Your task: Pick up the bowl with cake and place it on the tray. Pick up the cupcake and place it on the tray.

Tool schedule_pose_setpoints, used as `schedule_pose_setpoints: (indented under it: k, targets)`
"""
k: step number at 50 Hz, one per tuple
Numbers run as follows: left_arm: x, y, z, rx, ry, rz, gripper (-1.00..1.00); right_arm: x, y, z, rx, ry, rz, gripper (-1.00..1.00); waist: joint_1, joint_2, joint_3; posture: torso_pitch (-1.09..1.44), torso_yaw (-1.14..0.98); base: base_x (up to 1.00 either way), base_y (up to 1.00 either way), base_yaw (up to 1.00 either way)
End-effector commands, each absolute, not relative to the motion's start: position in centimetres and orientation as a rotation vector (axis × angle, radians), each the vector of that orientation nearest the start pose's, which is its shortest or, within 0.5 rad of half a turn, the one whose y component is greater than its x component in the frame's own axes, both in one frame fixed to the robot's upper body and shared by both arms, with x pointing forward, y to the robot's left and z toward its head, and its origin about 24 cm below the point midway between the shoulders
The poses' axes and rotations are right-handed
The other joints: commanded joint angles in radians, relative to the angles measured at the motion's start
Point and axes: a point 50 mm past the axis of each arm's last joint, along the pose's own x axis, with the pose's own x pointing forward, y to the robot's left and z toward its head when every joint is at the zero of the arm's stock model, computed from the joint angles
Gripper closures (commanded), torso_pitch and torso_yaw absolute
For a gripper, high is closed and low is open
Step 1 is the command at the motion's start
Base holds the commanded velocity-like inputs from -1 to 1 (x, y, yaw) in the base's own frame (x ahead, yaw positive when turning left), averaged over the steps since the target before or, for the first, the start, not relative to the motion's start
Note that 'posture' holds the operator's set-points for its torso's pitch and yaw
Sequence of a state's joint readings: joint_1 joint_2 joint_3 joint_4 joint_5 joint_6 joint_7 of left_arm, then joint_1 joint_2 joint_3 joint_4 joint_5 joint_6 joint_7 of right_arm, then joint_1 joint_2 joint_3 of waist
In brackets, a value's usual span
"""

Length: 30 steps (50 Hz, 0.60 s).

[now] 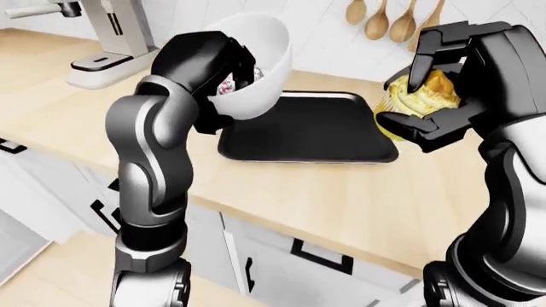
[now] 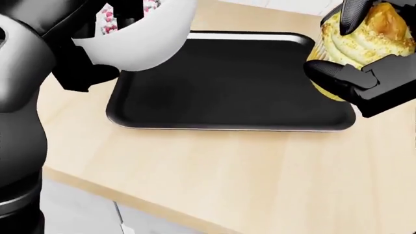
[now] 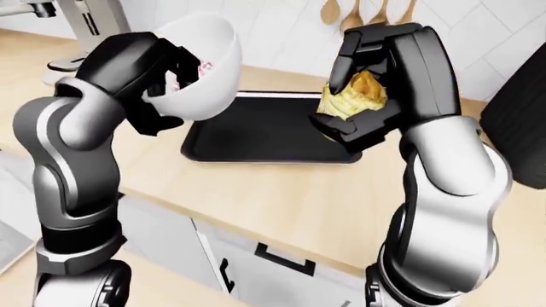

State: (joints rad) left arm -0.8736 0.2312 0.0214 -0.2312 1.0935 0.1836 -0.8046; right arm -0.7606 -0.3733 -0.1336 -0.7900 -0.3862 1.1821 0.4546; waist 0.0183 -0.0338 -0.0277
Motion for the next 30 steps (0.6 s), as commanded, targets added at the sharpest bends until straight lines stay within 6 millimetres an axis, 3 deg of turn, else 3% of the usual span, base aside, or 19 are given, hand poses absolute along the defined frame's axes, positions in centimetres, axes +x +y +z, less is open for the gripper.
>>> schedule_pose_setpoints:
  k: [1,7,21,25,26,30]
  targets:
    - [29.8,12.4,32.8,1.344,-0.537,0.032,1.00,24.2,-18.0,31.4,-0.452,-0.403,-0.065,1.00,-0.001,0.002,-0.028,-0.21,0.00,0.00,0.00,0.00]
    - [31.3,11.4,32.7,1.336,-0.549,-0.012,1.00,24.7,-17.5,31.6,-0.454,-0.405,-0.059,1.00,-0.005,0.010,-0.054,-0.22,0.00,0.00,0.00,0.00]
    - [36.9,8.2,33.1,1.407,-0.561,-0.055,1.00,24.6,-17.4,32.6,-0.444,-0.424,-0.057,1.00,-0.012,0.017,-0.085,-0.22,0.00,0.00,0.00,0.00]
    - [37.3,7.7,32.5,1.433,-0.555,-0.080,1.00,24.5,-17.4,32.7,-0.442,-0.429,-0.059,1.00,-0.017,0.018,-0.092,-0.22,0.00,0.00,0.00,0.00]
    - [37.0,7.7,31.1,1.495,-0.529,-0.115,1.00,24.5,-17.6,32.7,-0.441,-0.430,-0.064,1.00,-0.018,0.019,-0.094,-0.22,0.00,0.00,0.00,0.00]
    - [36.7,7.6,30.7,1.511,-0.529,-0.126,1.00,24.4,-17.6,32.7,-0.441,-0.431,-0.067,1.00,-0.023,0.022,-0.099,-0.22,0.00,0.00,0.00,0.00]
